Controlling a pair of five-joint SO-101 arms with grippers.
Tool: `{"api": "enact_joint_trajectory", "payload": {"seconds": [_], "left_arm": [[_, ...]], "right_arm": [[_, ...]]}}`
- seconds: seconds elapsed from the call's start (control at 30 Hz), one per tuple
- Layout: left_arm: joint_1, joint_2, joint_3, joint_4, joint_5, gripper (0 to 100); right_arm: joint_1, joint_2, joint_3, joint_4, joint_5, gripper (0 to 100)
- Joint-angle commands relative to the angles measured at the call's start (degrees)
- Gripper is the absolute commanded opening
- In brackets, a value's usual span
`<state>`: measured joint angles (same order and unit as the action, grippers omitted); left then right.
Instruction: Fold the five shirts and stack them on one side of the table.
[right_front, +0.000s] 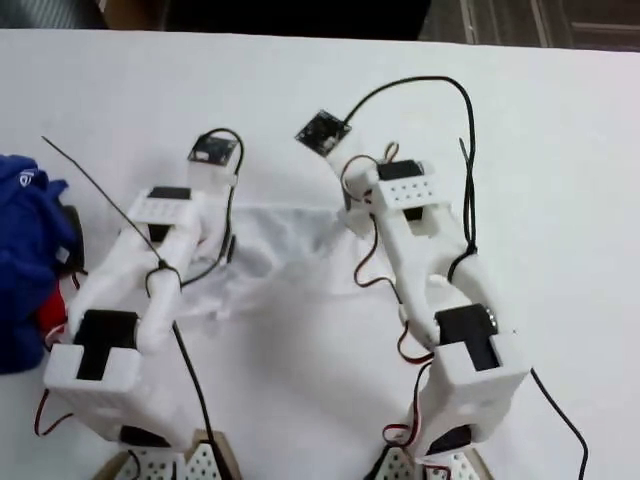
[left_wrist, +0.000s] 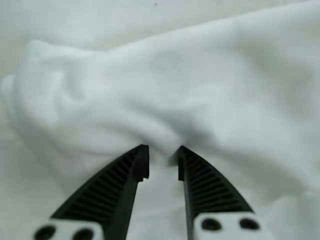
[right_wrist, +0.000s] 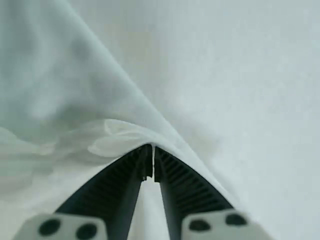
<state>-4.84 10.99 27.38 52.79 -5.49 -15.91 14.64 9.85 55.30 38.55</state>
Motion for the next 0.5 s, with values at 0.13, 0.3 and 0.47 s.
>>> {"api": "enact_joint_trajectory", "payload": {"seconds": [0.13,0.3,0.47], "left_arm": [[-0.6,-0.2,0.1,-1.8,0.4,11],[-0.6,-0.2,0.1,-1.8,0.4,11],[-0.4,-0.2,0.1,-1.8,0.4,11]], "right_arm": [[4.8,-1.1,-2.4,5.2,-0.4,2.1],[10.1,-9.5,-2.9,14.5,4.7,2.1],[15.9,-17.7,-2.1,21.5,6.0,2.1]]}}
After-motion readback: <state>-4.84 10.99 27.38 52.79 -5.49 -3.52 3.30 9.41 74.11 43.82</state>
